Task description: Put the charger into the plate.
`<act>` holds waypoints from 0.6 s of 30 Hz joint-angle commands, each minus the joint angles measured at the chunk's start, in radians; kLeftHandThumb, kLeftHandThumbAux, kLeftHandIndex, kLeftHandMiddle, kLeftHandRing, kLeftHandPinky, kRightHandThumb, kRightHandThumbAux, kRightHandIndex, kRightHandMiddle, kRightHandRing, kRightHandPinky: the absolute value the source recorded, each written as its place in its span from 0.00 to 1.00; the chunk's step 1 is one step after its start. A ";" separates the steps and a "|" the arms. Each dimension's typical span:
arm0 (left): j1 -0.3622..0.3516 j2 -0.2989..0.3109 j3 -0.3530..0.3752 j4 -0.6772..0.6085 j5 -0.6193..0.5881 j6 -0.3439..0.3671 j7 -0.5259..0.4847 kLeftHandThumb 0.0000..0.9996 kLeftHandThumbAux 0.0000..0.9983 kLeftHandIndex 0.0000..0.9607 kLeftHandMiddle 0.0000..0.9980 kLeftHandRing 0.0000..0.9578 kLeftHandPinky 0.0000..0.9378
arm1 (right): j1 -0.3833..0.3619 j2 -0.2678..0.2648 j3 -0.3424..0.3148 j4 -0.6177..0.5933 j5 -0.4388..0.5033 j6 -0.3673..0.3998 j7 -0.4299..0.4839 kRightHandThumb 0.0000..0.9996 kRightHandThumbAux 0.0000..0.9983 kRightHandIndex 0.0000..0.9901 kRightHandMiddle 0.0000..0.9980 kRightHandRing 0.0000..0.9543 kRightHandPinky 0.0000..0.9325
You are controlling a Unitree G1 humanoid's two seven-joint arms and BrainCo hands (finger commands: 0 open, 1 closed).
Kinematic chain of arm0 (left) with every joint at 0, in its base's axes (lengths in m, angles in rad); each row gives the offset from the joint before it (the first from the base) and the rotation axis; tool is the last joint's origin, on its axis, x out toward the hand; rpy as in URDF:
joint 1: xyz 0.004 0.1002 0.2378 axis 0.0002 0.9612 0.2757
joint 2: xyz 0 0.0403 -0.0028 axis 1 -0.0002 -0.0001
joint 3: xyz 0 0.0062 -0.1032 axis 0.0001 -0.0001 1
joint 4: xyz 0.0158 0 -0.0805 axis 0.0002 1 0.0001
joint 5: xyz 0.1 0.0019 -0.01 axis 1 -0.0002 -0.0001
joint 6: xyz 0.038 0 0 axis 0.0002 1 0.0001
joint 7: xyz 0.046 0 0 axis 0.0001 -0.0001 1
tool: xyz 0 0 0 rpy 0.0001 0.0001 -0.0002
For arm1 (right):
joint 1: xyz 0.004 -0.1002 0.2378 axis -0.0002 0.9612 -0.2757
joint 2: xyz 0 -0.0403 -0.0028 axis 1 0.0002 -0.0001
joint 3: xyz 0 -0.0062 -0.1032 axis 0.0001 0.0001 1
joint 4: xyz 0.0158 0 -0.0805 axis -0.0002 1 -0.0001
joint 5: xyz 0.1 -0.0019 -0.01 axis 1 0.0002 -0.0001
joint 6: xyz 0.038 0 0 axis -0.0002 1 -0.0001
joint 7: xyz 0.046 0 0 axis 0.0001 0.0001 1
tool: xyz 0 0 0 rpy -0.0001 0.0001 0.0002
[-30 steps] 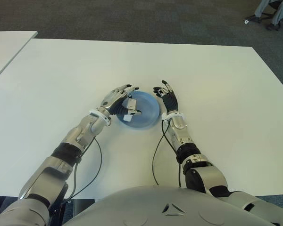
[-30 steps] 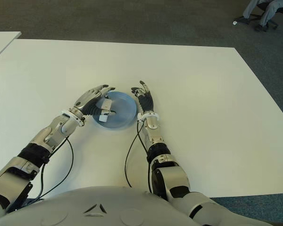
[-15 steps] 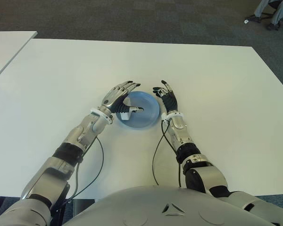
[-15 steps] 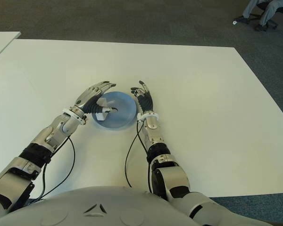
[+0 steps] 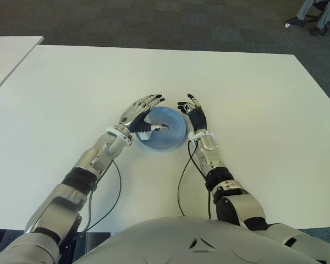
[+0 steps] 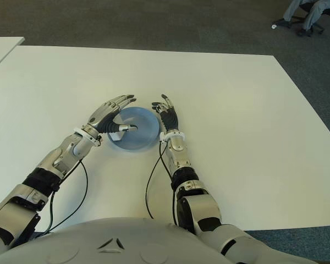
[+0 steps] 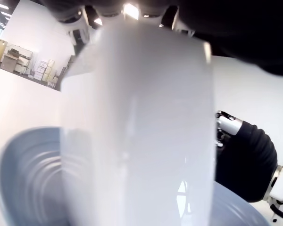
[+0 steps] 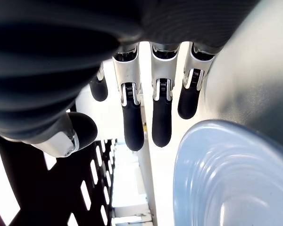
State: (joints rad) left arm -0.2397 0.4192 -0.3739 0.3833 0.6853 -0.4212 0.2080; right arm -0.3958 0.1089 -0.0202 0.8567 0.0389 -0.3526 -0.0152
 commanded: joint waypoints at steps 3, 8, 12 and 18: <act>0.008 0.003 -0.004 -0.013 0.006 0.002 -0.016 0.25 0.17 0.03 0.00 0.00 0.00 | 0.033 0.039 -0.002 0.016 0.012 0.043 0.001 0.00 0.51 0.09 0.36 0.33 0.22; 0.009 0.002 -0.003 -0.021 0.000 0.006 -0.027 0.25 0.18 0.04 0.00 0.00 0.00 | 0.034 0.040 -0.002 0.013 0.012 0.045 0.001 0.00 0.51 0.09 0.36 0.33 0.21; 0.014 0.001 0.005 -0.025 -0.011 0.006 -0.030 0.25 0.20 0.06 0.00 0.00 0.00 | 0.034 0.042 -0.001 0.012 0.012 0.045 0.000 0.00 0.51 0.09 0.36 0.33 0.20; 0.032 -0.011 0.054 -0.029 -0.107 -0.001 -0.046 0.22 0.24 0.05 0.00 0.00 0.00 | 0.040 0.042 0.001 0.003 0.010 0.046 -0.003 0.00 0.50 0.08 0.36 0.33 0.20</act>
State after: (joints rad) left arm -0.2306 0.4159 -0.3546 0.3564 0.6339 -0.4224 0.1908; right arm -0.3948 0.1095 -0.0196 0.8471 0.0414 -0.3447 -0.0148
